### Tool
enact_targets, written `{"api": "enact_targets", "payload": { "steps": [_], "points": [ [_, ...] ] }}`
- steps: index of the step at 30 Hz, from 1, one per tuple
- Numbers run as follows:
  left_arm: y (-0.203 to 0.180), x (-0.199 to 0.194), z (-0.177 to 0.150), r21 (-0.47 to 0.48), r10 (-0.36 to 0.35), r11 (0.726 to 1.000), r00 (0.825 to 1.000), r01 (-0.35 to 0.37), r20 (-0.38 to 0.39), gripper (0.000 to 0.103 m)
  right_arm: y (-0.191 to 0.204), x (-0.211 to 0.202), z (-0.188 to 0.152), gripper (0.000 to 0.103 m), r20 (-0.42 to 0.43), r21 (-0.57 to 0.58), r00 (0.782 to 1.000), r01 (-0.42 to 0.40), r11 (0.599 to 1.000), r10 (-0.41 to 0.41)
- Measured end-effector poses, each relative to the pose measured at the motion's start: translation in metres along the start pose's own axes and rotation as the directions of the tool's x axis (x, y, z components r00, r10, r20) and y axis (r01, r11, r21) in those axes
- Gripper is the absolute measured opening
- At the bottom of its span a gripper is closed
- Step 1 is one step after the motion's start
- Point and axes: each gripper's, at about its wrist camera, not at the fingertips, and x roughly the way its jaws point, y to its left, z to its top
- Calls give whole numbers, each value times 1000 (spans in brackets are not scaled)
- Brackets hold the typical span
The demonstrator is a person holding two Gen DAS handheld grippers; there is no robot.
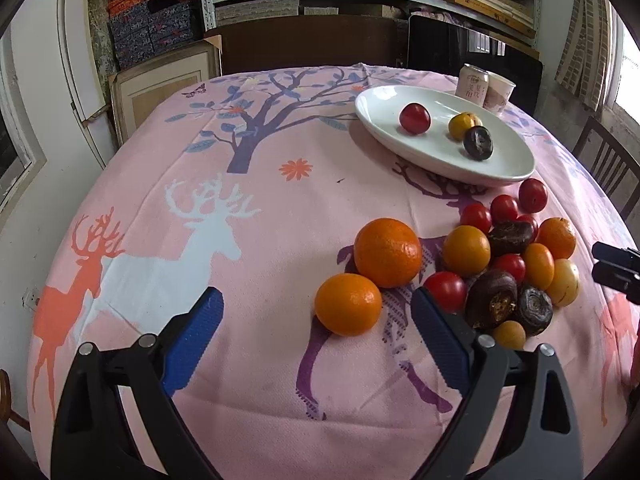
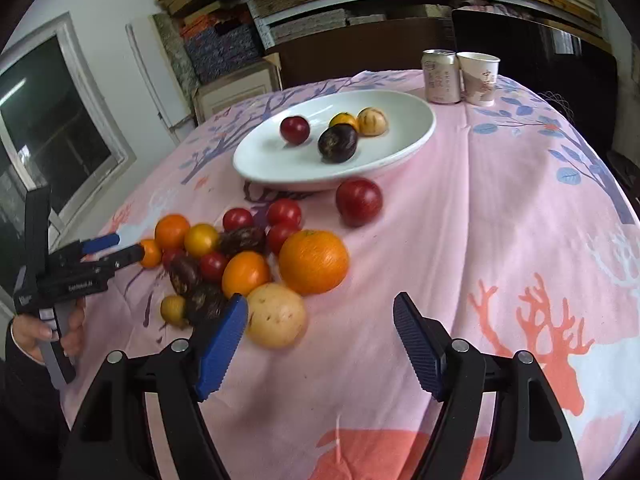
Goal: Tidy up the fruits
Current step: 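Grasp a pale yellow pepino with the right gripper while the left grasps an orange, then place the pepino and orange on the white plate, open both grippers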
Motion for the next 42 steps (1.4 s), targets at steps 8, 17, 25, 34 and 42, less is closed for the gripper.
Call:
{"api": "enact_targets", "payload": {
  "steps": [8, 17, 25, 34, 42],
  "points": [
    [-12, 18, -4, 28, -69, 997, 995, 71, -72, 64, 31, 20, -4, 75, -84, -80, 996, 11, 997, -18],
    [-17, 27, -2, 32, -77, 996, 994, 80, -72, 37, 33, 29, -3, 43, -89, -80, 996, 19, 997, -27],
    [-38, -30, 23, 79, -157, 985, 986, 152, 61, 37, 25, -32, 21, 42, 130, -53, 990, -41, 998, 47],
    [-93, 17, 118, -15, -146, 989, 982, 149, 120, 37, 13, -3, 92, 43, 274, -14, 957, 105, 994, -98],
    [-100, 85, 133, -57, -81, 995, 997, 81, 14, 37, -12, 58, 112, 43, 155, 49, 979, 127, 991, -133]
  ]
}}
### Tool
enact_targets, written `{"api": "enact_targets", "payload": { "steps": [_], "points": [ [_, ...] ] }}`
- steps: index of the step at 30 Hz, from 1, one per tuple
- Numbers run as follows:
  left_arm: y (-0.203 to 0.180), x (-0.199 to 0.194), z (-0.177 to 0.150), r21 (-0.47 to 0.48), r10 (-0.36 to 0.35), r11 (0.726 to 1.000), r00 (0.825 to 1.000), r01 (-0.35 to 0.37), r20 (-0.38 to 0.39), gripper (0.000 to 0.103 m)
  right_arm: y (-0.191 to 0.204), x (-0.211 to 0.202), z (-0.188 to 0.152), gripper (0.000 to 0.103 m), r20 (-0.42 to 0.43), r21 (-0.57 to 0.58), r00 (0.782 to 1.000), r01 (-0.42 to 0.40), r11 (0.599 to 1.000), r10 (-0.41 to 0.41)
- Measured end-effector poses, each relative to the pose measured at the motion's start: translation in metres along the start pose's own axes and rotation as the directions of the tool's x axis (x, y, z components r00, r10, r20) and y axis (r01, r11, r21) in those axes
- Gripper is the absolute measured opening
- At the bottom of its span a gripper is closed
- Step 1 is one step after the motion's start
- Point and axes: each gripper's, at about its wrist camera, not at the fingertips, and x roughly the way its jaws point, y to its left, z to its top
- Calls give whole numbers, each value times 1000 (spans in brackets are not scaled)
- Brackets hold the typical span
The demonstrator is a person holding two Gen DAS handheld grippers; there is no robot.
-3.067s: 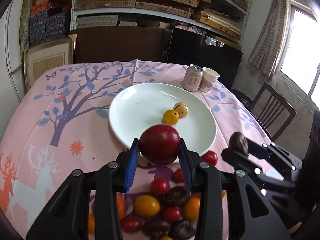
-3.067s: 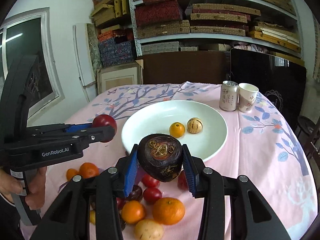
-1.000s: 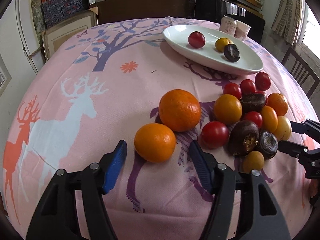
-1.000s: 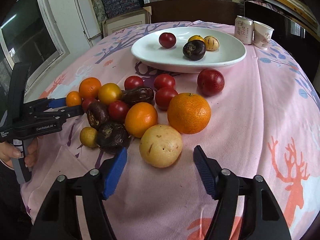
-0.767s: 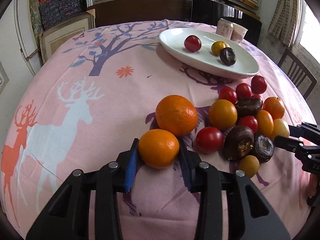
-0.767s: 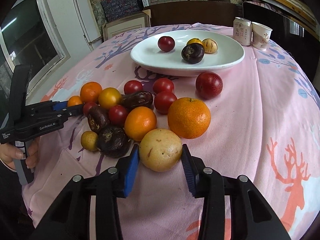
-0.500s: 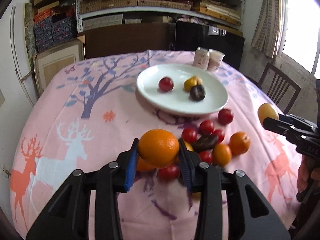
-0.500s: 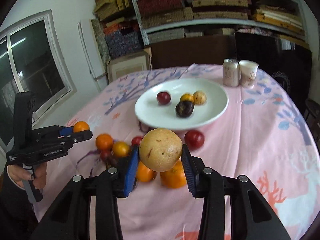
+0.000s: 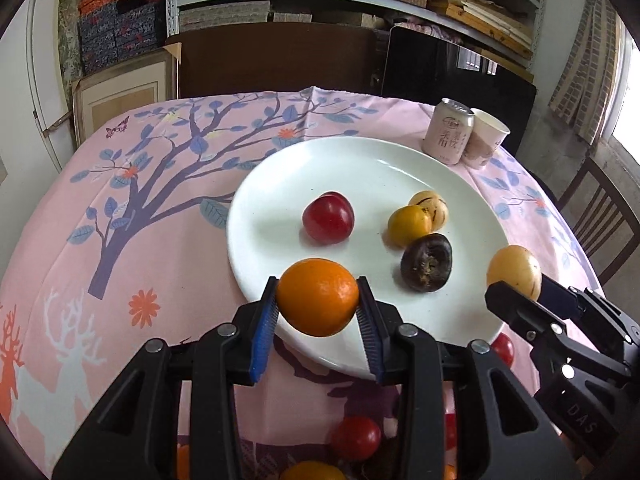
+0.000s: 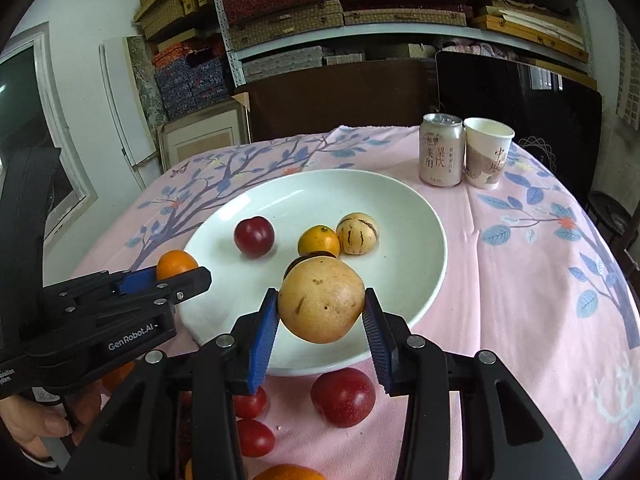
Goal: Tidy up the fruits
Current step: 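Place the pepino and orange on the white plate, open both grippers, then grasp a large mandarin with the right gripper while the left grasps a small orange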
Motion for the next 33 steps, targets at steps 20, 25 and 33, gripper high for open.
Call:
{"api": "enact_targets", "payload": {
  "steps": [20, 25, 33],
  "points": [
    [64, -69, -52, -7, 97, 995, 992, -97, 81, 97, -23, -57, -38, 76, -55, 28, 992, -115, 993, 116],
    [75, -73, -69, -2, 83, 997, 995, -83, 60, 97, 4, -65, -71, 76, -121, -106, 987, -120, 987, 107],
    [85, -73, -75, -20, 45, 999, 999, -44, 26, 97, 27, -50, -91, 69, -202, -230, 979, -72, 971, 25]
  ]
}}
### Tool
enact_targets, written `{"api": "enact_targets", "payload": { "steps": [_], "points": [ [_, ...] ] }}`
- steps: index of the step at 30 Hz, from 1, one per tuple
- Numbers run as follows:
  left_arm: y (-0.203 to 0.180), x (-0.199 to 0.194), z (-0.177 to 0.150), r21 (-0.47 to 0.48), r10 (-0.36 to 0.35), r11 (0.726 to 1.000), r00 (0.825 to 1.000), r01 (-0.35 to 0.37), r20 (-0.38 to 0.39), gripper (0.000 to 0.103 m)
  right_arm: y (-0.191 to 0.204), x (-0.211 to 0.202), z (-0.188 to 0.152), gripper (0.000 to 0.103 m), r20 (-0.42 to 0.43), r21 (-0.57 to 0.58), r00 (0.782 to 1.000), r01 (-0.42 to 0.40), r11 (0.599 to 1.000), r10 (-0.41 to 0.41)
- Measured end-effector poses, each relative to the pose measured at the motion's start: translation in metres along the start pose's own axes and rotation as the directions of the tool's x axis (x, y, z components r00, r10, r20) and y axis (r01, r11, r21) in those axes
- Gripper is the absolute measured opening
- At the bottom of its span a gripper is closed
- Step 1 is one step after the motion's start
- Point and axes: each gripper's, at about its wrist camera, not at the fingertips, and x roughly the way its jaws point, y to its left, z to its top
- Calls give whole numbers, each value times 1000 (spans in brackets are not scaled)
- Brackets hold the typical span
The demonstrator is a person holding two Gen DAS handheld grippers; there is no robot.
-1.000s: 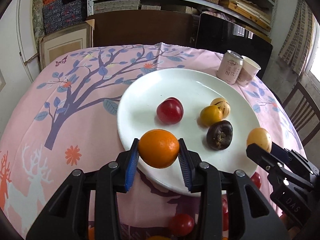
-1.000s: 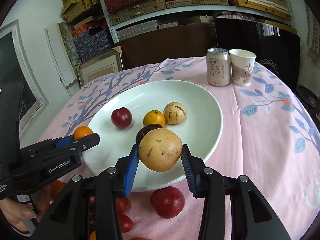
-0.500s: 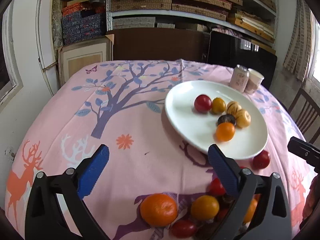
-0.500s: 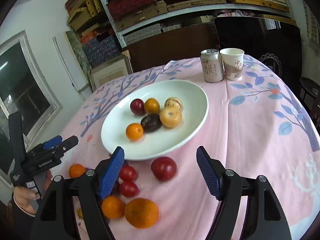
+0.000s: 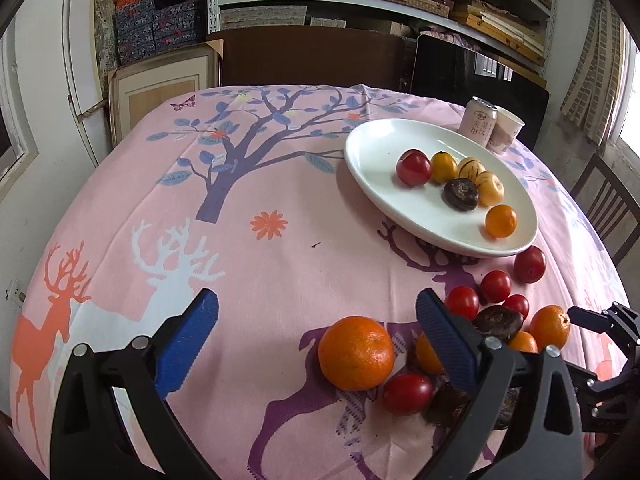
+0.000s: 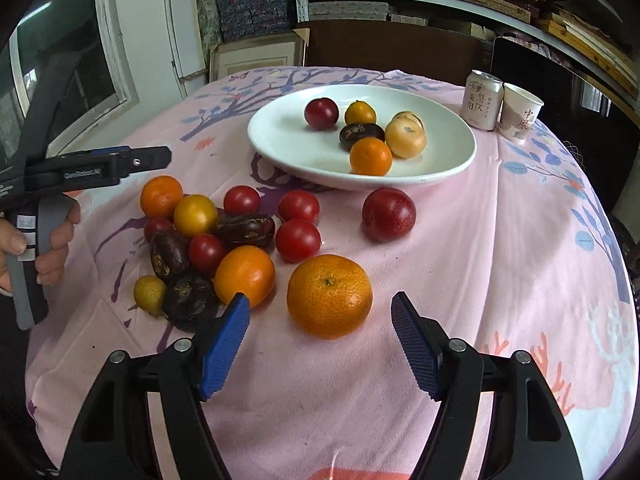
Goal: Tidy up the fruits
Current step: 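Grasp a large mandarin with the right gripper while the left grasps a small orange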
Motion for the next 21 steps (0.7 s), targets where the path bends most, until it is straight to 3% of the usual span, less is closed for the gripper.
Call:
{"api": "enact_targets", "payload": {
  "steps": [3, 6, 13, 14, 16, 18, 21],
  "points": [
    [2, -1, -5, 0, -30, 1000, 999, 30, -14, 97, -8, 13, -2, 53, -37, 36, 999, -14, 999, 16],
    [2, 2, -9, -2, -45, 999, 998, 45, -39, 97, -7, 17, -3, 47, -26, 46, 999, -20, 999, 22],
    [-5, 14, -18, 16, -25, 1000, 996, 26, -91, 96, -9, 16, -3, 46, -10, 70, 999, -38, 997, 39],
    [-4, 16, -19, 14, -23, 1000, 995, 24, -97, 94, -9, 15, -3, 46, -10, 72, 999, -40, 997, 41],
    [-3, 21, -20, 2, -53, 999, 991, 54, -123, 74, -10, 15, -3, 46, -10, 74, 999, -43, 996, 43],
    [-4, 28, -22, -17, -101, 995, 982, 100, -157, 69, -10, 15, -3, 46, -9, 76, 999, -45, 996, 46],
    [-13, 28, -24, 5, -84, 996, 986, 86, -141, 68, -11, 15, -4, 46, -7, 81, 999, -51, 995, 52]
  ]
}}
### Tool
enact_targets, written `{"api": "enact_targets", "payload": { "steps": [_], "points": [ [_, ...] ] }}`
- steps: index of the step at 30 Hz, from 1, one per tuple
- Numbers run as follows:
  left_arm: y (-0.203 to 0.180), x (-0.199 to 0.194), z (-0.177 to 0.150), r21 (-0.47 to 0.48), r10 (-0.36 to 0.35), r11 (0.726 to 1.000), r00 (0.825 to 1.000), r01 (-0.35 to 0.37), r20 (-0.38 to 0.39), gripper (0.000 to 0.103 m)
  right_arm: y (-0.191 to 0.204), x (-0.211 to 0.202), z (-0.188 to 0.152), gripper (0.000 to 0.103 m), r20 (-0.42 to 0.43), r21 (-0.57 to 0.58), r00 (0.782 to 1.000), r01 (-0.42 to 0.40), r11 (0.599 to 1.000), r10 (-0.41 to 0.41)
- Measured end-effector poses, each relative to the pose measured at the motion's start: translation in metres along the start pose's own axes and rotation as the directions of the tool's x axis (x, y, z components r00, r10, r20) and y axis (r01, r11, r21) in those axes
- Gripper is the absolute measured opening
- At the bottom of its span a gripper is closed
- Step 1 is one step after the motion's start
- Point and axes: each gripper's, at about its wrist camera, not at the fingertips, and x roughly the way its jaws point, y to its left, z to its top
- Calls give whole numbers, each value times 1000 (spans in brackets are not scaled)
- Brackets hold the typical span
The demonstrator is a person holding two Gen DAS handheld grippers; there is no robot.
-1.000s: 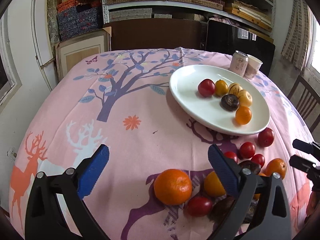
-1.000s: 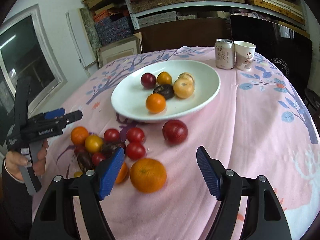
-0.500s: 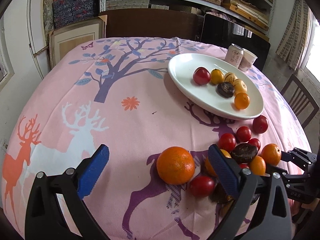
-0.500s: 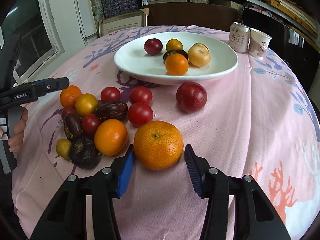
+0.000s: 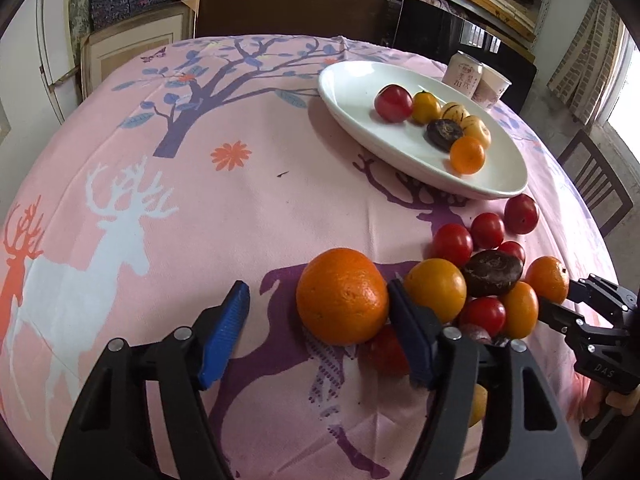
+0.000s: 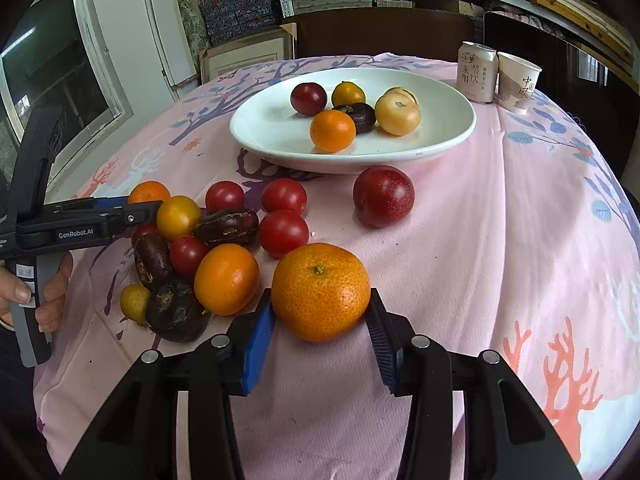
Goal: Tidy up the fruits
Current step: 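Grasp a large mandarin with the right gripper while the left grasps a small orange, then place both oranges on the white plate and open both grippers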
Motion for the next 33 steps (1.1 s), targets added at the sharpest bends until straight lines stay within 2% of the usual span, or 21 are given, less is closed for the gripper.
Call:
{"api": "enact_targets", "payload": {
  "steps": [3, 7, 10, 13, 16, 19, 21, 22, 27, 30, 33],
  "points": [
    [-2, 1, 1, -4, -39, 999, 999, 39, 1, 43, -1, -1, 0, 46, 4, 5, 1000, 1, 1000, -1],
    [2, -1, 4, -44, -53, 998, 999, 53, 1, 42, -2, -11, 1, 46, 53, 14, 999, 6, 1000, -6],
    [0, -22, 8, -52, -60, 997, 995, 64, 75, 42, -6, -25, 6, 46, 128, 35, 992, 14, 999, -18],
    [-12, -54, 13, -18, -56, 998, 979, 61, 196, 42, -7, -47, 12, 46, 233, 57, 971, 46, 997, -58],
    [-28, -78, 22, 14, -56, 998, 957, 54, 286, 42, -4, -70, 20, 46, 339, 71, 936, 76, 995, -96],
    [-42, -87, 41, 30, -95, 995, 945, 90, 313, 42, 0, -87, 37, 46, 402, 70, 909, 87, 994, -108],
    [-52, -80, 59, 36, -116, 993, 945, 110, 307, 42, 4, -89, 55, 46, 418, 49, 903, 88, 995, -101],
    [-55, -73, 67, 31, -121, 993, 947, 117, 299, 42, 6, -87, 64, 46, 420, 42, 903, 82, 996, -92],
    [-57, -15, 105, -63, -103, 991, 973, 119, 208, 42, 8, -45, 98, 46, 356, 31, 932, 67, 997, -73],
    [-55, 14, 113, -96, -83, 990, 985, 98, 152, 42, -4, -14, 108, 46, 300, 82, 950, 65, 995, -86],
    [-54, 32, 113, -108, -63, 991, 990, 76, 126, 43, -21, 11, 109, 46, 247, 153, 965, 50, 987, -87]
  ]
}}
